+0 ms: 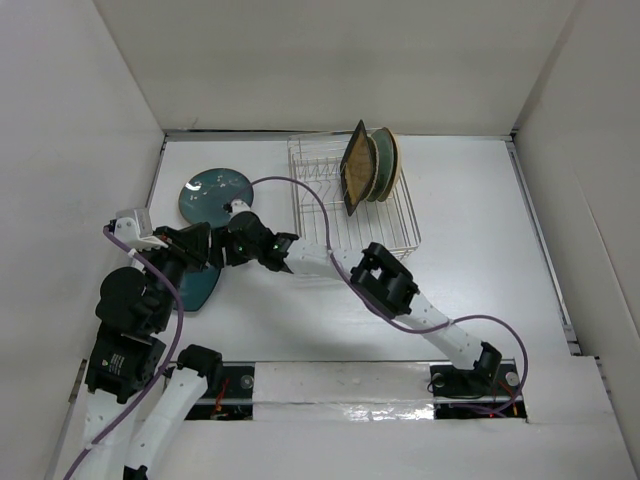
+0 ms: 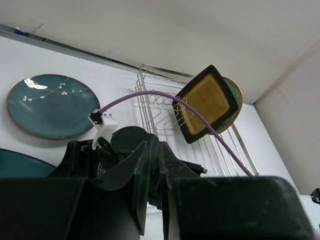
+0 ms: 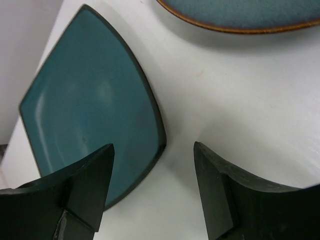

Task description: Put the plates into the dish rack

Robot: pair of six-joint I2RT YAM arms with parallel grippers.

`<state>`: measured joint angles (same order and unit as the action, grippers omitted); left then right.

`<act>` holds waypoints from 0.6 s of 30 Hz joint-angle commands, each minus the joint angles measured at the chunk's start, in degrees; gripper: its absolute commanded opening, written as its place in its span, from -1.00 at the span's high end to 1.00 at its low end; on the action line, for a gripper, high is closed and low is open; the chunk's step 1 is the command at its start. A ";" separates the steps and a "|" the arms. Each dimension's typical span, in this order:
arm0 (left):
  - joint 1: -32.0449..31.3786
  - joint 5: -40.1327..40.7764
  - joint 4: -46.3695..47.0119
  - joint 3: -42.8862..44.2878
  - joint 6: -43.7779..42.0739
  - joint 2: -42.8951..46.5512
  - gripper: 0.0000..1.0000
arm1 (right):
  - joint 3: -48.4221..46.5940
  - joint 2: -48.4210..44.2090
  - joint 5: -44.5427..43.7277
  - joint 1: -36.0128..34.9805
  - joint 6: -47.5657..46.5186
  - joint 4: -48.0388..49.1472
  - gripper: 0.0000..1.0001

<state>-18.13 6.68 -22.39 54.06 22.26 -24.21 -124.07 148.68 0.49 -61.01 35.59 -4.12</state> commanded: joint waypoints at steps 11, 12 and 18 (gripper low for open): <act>0.29 0.71 2.79 1.39 -3.10 0.21 0.78 | -4.52 7.15 15.40 0.72 7.38 7.54 -0.08; 0.29 0.79 3.05 1.40 -3.10 0.21 0.78 | -2.51 6.89 15.94 0.72 8.60 9.90 -0.01; 0.29 1.06 3.23 0.61 -3.45 0.48 0.75 | 5.32 4.96 18.67 0.72 11.95 18.43 0.50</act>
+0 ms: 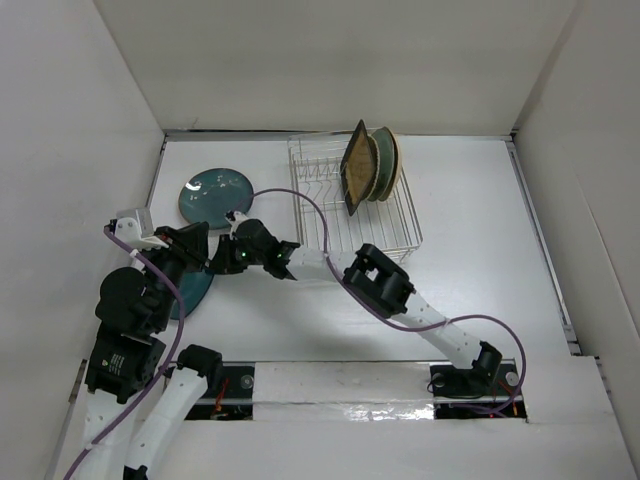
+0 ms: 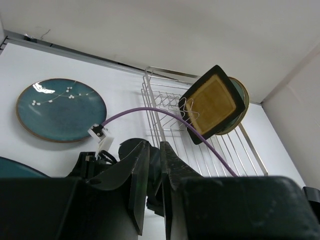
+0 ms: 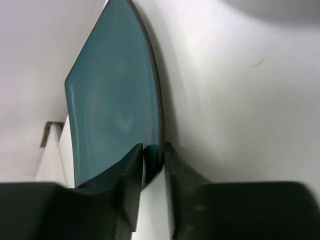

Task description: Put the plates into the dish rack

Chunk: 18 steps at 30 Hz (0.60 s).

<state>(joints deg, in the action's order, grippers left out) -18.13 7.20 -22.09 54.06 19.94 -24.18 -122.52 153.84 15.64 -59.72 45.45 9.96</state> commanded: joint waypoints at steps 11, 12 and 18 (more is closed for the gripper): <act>0.29 0.27 2.93 -0.36 -0.87 1.33 0.72 | 22.47 -12.31 -0.07 -1.10 2.89 18.34 1.00; 0.29 0.01 3.10 -0.54 -0.87 1.33 0.72 | 23.72 -13.47 -0.60 -1.71 2.28 18.87 1.00; 0.29 -1.49 3.89 -1.07 -0.17 1.16 0.73 | 31.98 -21.02 -3.77 -2.24 1.92 24.31 1.00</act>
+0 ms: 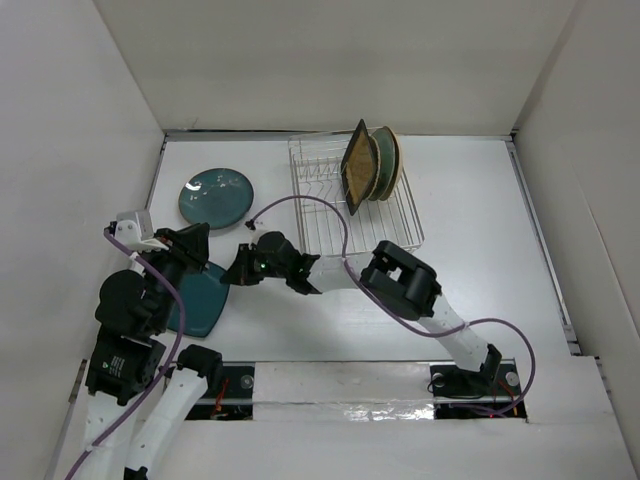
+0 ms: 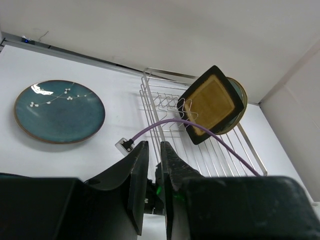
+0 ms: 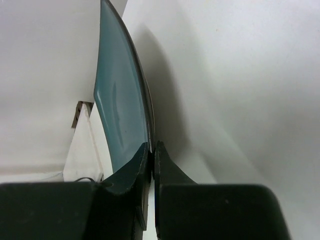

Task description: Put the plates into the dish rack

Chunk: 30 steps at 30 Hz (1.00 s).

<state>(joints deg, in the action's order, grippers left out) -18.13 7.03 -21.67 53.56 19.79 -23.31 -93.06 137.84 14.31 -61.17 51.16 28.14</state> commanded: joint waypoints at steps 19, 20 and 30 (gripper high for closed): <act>0.29 -3.69 4.53 1.28 -0.81 1.34 0.64 | 15.53 -30.69 -10.78 7.45 5.89 17.65 1.00; 0.29 -3.77 4.71 1.02 -0.89 1.34 0.64 | 15.54 -31.75 -11.57 8.25 5.28 17.04 1.00; 0.29 -9.55 9.45 -4.51 -0.63 2.13 0.57 | 10.54 -44.32 -30.53 20.02 -14.64 -3.59 1.00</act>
<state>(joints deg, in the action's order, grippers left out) -18.13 1.63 -16.86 51.05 19.59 -21.58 -76.42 100.27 -5.87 -43.35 43.92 21.41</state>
